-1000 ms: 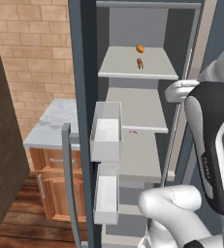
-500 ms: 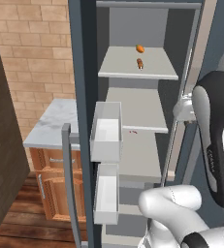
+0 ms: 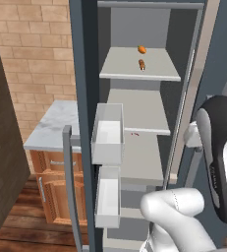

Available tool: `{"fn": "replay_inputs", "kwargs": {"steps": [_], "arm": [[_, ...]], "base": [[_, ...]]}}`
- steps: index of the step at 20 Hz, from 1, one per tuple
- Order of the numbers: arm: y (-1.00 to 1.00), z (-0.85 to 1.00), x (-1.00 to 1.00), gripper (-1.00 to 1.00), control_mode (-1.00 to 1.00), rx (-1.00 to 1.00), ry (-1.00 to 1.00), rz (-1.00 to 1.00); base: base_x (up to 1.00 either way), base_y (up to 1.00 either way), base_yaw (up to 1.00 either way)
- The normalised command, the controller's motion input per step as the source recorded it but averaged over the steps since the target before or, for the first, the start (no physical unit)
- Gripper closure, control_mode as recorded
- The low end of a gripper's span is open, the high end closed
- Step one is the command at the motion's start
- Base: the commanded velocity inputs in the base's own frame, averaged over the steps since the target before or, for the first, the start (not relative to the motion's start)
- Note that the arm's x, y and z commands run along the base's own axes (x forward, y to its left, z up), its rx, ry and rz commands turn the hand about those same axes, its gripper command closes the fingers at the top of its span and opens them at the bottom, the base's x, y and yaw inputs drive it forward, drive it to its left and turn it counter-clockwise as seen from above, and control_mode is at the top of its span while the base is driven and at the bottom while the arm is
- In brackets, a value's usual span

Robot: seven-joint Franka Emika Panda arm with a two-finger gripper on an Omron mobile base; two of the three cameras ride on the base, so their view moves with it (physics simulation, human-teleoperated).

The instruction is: Store the kebab skewer in the freezer for long-term storage. Close the freezer door after placing the cooked food.

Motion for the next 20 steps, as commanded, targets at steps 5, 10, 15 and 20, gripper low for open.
{"fn": "replay_inputs", "kwargs": {"steps": [5,10,15,20], "arm": [[0.0,-0.47,0.0,-1.0,-1.0,0.0,0.05,0.0],[0.0,-0.34,0.04,-1.0,-1.0,0.0,0.06,0.0],[0.0,-0.11,0.0,-1.0,-1.0,0.0,0.05,0.0],[0.0,0.0,0.0,-1.0,-1.0,0.0,0.0,0.01]], "base": [[0.0,0.0,0.0],[0.0,0.0,0.0],[0.0,0.0,0.0],[0.0,0.0,0.0]]}}
